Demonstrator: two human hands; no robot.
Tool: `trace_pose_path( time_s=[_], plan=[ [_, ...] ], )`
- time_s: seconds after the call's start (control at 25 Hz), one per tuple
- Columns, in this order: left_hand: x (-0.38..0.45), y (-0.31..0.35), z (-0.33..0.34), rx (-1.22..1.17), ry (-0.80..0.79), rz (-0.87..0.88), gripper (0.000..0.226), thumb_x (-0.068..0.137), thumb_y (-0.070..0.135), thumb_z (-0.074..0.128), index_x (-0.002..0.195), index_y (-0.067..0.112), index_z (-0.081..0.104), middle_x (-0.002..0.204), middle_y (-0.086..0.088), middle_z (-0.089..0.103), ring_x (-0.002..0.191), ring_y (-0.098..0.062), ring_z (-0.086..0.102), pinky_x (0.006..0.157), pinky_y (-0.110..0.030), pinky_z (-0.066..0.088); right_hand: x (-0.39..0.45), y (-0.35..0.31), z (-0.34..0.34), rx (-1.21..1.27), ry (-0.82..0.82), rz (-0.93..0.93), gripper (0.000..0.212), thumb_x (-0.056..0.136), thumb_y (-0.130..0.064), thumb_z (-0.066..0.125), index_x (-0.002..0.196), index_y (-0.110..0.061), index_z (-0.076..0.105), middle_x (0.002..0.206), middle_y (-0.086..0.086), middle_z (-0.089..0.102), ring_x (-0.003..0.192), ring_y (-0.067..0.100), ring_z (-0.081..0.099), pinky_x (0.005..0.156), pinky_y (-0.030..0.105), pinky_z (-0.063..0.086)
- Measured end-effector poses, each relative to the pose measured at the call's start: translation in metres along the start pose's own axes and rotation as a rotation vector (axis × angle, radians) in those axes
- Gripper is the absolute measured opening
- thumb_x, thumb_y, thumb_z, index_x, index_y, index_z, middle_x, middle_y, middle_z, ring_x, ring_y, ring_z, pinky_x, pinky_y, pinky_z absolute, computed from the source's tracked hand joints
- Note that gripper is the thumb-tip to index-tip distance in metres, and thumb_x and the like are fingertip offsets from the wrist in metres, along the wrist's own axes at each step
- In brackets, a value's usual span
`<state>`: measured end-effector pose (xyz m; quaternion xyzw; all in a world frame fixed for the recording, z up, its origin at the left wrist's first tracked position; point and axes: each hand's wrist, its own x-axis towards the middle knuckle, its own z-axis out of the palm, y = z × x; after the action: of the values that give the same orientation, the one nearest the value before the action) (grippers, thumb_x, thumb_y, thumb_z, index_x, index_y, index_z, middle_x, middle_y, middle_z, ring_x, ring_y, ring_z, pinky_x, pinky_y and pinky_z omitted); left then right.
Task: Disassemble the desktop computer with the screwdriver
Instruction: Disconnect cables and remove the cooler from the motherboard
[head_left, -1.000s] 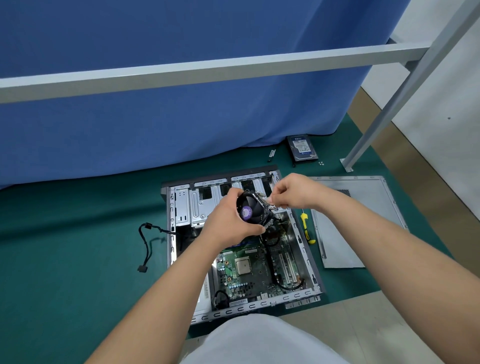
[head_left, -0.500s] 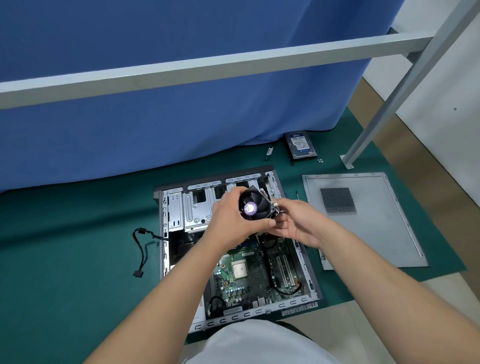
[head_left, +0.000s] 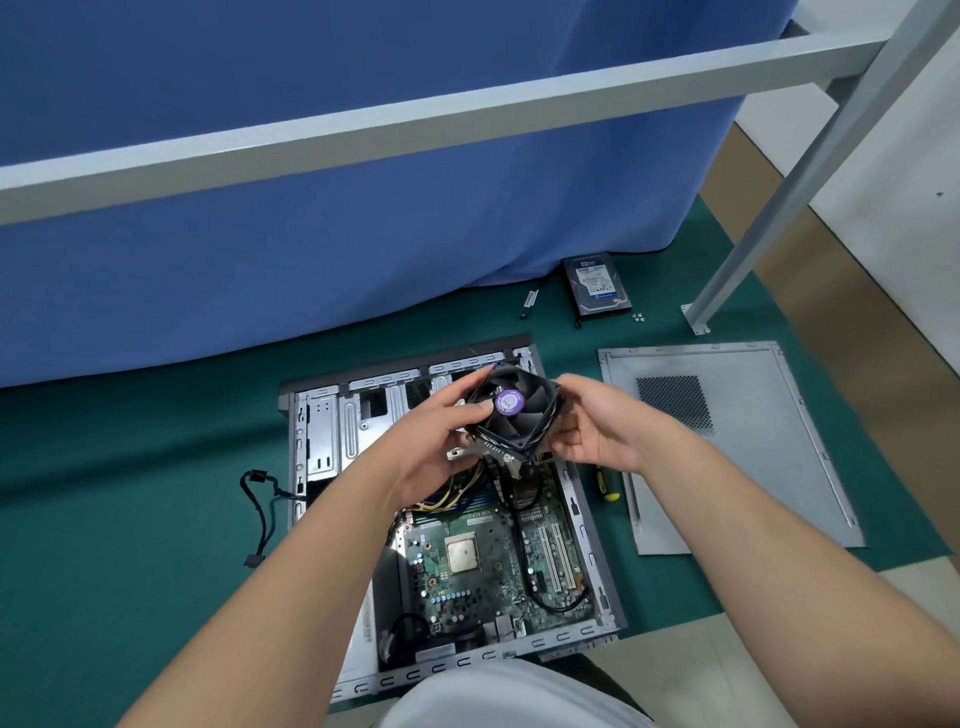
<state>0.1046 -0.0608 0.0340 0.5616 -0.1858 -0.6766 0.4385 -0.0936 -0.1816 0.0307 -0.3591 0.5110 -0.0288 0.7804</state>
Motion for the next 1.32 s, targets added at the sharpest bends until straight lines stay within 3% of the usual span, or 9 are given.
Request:
trace_pose_path(
  time_s=[0.2,0.28,0.36,0.44,0.6,0.84,0.96,1.12,1.32],
  plan=[
    [0.024,0.002,0.016,-0.131,0.149,0.005,0.037,0.087,0.009,0.076,0.115,0.033,0.076,0.109,-0.01,0.076,0.093,-0.026,0.062,0.079,-0.04,0.059,0.009,-0.024,-0.018,-0.128,0.092,-0.072,0.035,0.104,-0.047,0.053,0.109,-0.015,0.064,0.087,0.011,0.076,0.075,0.025,0.076,0.069,0.038,0.063],
    [0.031,0.005,0.021,-0.119,0.232,0.025,0.034,0.086,0.011,0.078,0.114,0.031,0.075,0.104,-0.008,0.078,0.082,-0.023,0.061,0.072,-0.036,0.057,0.009,-0.032,-0.025,-0.36,0.261,-0.262,0.038,0.103,-0.055,0.048,0.11,-0.021,0.064,0.1,0.003,0.077,0.085,0.021,0.076,0.08,0.042,0.063],
    [0.038,0.013,0.024,-0.074,0.303,0.051,0.037,0.084,0.011,0.08,0.115,0.031,0.073,0.104,-0.013,0.078,0.075,-0.022,0.057,0.071,-0.036,0.052,0.003,-0.04,-0.029,-0.618,0.394,-0.564,0.037,0.095,-0.064,0.05,0.106,-0.032,0.064,0.111,-0.013,0.072,0.097,0.004,0.07,0.087,0.032,0.057],
    [0.047,0.023,0.027,-0.025,0.351,0.067,0.041,0.082,0.01,0.082,0.116,0.03,0.071,0.102,-0.017,0.077,0.079,-0.025,0.054,0.075,-0.039,0.047,-0.006,-0.047,-0.03,-0.84,0.286,-0.733,0.045,0.08,-0.074,0.055,0.109,-0.04,0.059,0.12,-0.02,0.064,0.106,-0.003,0.061,0.09,0.026,0.05],
    [0.064,0.044,0.043,0.029,0.349,0.082,0.05,0.08,0.01,0.085,0.122,0.026,0.064,0.095,-0.002,0.078,0.068,-0.016,0.064,0.07,-0.032,0.05,-0.003,-0.065,-0.025,-1.294,0.152,-0.637,0.054,0.069,-0.076,0.068,0.1,-0.036,0.051,0.12,-0.012,0.049,0.106,0.01,0.052,0.091,0.039,0.05],
    [0.098,0.064,0.059,0.026,0.286,0.06,0.05,0.079,0.019,0.088,0.121,0.024,0.062,0.088,-0.002,0.078,0.061,-0.011,0.067,0.064,-0.027,0.055,0.021,-0.096,-0.035,-1.408,0.28,-0.569,0.047,0.062,-0.064,0.08,0.081,-0.031,0.052,0.1,-0.01,0.046,0.086,0.011,0.055,0.071,0.033,0.05],
    [0.117,0.069,0.049,0.207,0.28,0.109,0.042,0.086,0.042,0.081,0.122,0.032,0.063,0.107,0.003,0.074,0.082,-0.01,0.064,0.084,-0.028,0.055,0.029,-0.114,-0.051,-1.338,0.268,-0.504,0.054,0.047,-0.073,0.073,0.078,-0.031,0.057,0.097,-0.012,0.049,0.086,0.008,0.056,0.077,0.034,0.052],
    [0.135,0.054,-0.002,1.061,0.482,0.125,0.052,0.097,0.06,0.055,0.143,0.036,0.053,0.147,-0.001,0.055,0.14,-0.025,0.043,0.114,-0.04,0.037,0.054,-0.149,-0.088,-1.35,0.357,-0.388,0.053,0.049,-0.07,0.079,0.075,-0.027,0.063,0.088,-0.01,0.061,0.084,0.009,0.057,0.068,0.031,0.048],
    [0.143,0.021,-0.028,1.395,0.466,0.005,0.071,0.094,0.08,0.021,0.156,0.046,0.029,0.171,0.009,0.016,0.158,-0.018,0.002,0.123,-0.046,0.003,0.112,-0.188,-0.124,-1.371,0.461,-0.132,0.053,0.057,-0.07,0.082,0.073,-0.022,0.065,0.078,-0.005,0.067,0.074,0.015,0.062,0.057,0.029,0.043]
  ],
)
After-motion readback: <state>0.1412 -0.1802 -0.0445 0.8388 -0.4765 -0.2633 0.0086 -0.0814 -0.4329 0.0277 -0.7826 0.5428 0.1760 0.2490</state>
